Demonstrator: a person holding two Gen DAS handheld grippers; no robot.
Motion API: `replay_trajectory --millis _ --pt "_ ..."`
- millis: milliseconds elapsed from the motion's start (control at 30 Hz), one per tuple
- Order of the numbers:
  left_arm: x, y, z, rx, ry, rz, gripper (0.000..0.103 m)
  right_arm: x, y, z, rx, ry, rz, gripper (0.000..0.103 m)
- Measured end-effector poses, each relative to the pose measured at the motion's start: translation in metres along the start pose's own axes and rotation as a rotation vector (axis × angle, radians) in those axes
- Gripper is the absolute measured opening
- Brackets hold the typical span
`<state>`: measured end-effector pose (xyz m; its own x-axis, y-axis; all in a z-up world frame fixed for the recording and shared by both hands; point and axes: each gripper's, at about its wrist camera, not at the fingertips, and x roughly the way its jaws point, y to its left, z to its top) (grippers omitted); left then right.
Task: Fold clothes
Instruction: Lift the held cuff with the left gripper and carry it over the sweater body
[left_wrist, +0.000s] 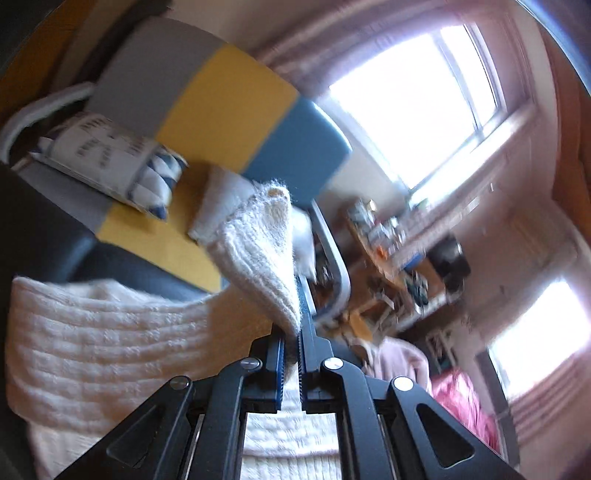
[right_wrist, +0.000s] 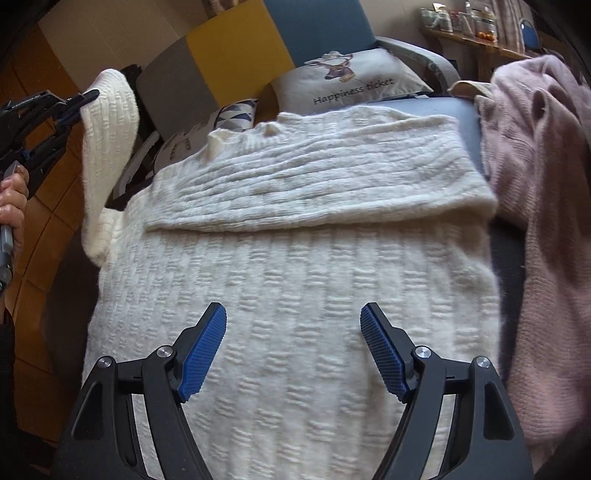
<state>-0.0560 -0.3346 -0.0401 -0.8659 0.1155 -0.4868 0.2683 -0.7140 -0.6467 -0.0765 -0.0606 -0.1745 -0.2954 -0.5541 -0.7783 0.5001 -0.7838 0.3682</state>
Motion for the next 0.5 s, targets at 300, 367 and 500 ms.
replay_trajectory --millis 300,367,500 --pt "0.085 -0.036 -0.075 0.143 0.217 0.053 0.004 -0.009 -0.025 0.008 0.040 -0.026 -0.017 0.078" --pt "0.106 -0.036 -0.089 0.152 0.276 0.040 0.006 -0.012 -0.027 0.011 0.048 -0.036 -0.012 0.078" --pt "0.126 -0.023 -0.105 0.082 0.347 0.047 0.017 -0.017 -0.030 0.020 0.067 -0.035 0.013 0.078"
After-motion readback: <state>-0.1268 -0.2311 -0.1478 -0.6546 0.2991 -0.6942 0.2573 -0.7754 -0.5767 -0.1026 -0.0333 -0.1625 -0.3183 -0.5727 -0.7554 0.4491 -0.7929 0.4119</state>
